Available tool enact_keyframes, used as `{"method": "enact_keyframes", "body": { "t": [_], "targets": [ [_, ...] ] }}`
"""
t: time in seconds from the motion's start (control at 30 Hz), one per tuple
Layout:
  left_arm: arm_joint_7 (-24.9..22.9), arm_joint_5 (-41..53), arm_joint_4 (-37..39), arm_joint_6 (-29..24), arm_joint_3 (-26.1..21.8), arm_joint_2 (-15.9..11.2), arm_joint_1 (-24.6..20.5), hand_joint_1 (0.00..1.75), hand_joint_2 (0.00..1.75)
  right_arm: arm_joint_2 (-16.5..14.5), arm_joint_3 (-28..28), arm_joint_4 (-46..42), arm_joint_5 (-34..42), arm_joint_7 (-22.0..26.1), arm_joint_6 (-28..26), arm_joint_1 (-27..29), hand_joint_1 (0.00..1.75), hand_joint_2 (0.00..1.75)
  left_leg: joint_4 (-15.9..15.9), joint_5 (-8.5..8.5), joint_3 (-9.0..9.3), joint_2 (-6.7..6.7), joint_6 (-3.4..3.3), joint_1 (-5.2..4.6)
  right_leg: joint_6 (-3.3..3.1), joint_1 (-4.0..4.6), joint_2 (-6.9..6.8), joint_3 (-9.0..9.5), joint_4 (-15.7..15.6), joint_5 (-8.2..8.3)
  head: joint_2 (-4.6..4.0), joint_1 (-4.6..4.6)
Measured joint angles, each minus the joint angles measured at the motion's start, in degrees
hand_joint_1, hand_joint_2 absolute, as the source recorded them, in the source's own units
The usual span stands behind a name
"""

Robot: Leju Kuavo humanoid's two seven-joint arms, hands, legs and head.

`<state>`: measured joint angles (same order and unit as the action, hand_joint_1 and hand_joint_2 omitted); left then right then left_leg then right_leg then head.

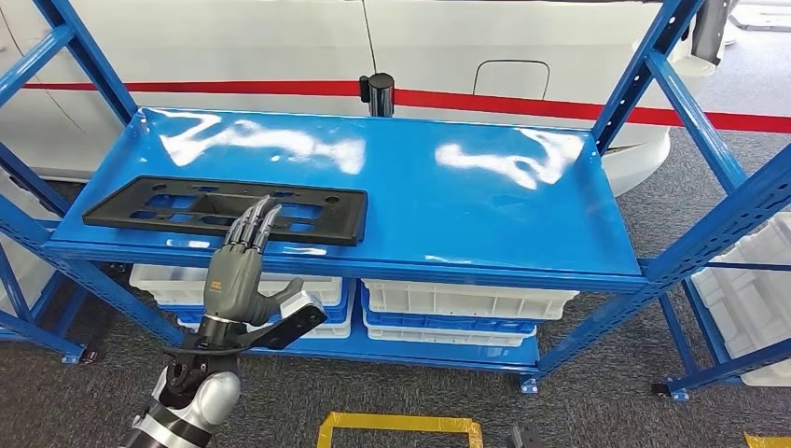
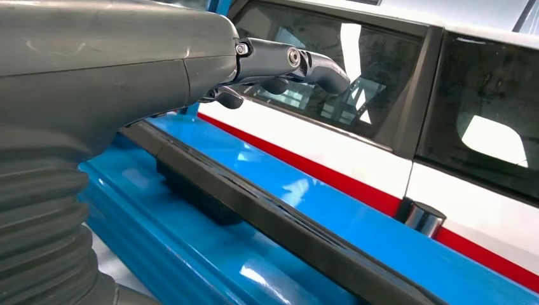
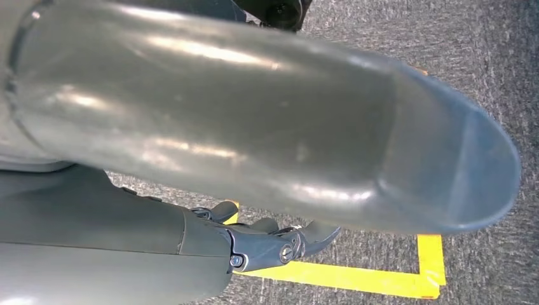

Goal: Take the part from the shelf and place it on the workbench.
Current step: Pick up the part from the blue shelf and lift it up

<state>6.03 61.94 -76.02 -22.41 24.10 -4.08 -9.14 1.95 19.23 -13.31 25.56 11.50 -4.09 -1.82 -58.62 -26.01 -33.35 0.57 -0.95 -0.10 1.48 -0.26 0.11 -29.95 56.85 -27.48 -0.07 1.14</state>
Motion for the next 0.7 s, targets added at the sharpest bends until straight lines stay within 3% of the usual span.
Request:
{"method": "enact_keyframes", "body": {
  "t": [0.23, 0.5, 0.7],
  "targets": [
    [-2.15, 1.68, 6.23, -0.05, -0.44, -0.02, -5.33, 0.00, 1.75, 0.03, -0.35, 0.02, -1.12, -0.04, 0.21, 0.01, 0.00, 0.00, 0.00, 0.03, 0.02, 0.00, -0.02, 0.00, 0.00, 0.00, 0.00, 0.01, 0.00, 0.01, 0.00, -0.01],
    [-3.47, 1.33, 20.13, -0.48, -0.89, 0.22, -14.16, 0.00, 1.75, 0.14, -0.35, 0.02, -2.18, -0.56, 0.53, -0.15, 0.00, 0.00, 0.00, 0.05, 0.01, 0.00, -0.03, 0.00, 0.00, 0.00, 0.00, 0.02, 0.02, 0.01, 0.00, 0.00],
    [-3.72, 1.67, 26.44, -0.81, -0.89, 0.81, -17.39, 0.00, 1.75, 0.15, -0.37, 0.02, -2.31, -0.60, 0.55, -0.20, 0.00, 0.00, 0.00, 0.04, 0.00, 0.00, -0.03, 0.00, 0.00, 0.00, 0.00, 0.02, 0.02, 0.01, 0.00, -0.01]
  ]
}}
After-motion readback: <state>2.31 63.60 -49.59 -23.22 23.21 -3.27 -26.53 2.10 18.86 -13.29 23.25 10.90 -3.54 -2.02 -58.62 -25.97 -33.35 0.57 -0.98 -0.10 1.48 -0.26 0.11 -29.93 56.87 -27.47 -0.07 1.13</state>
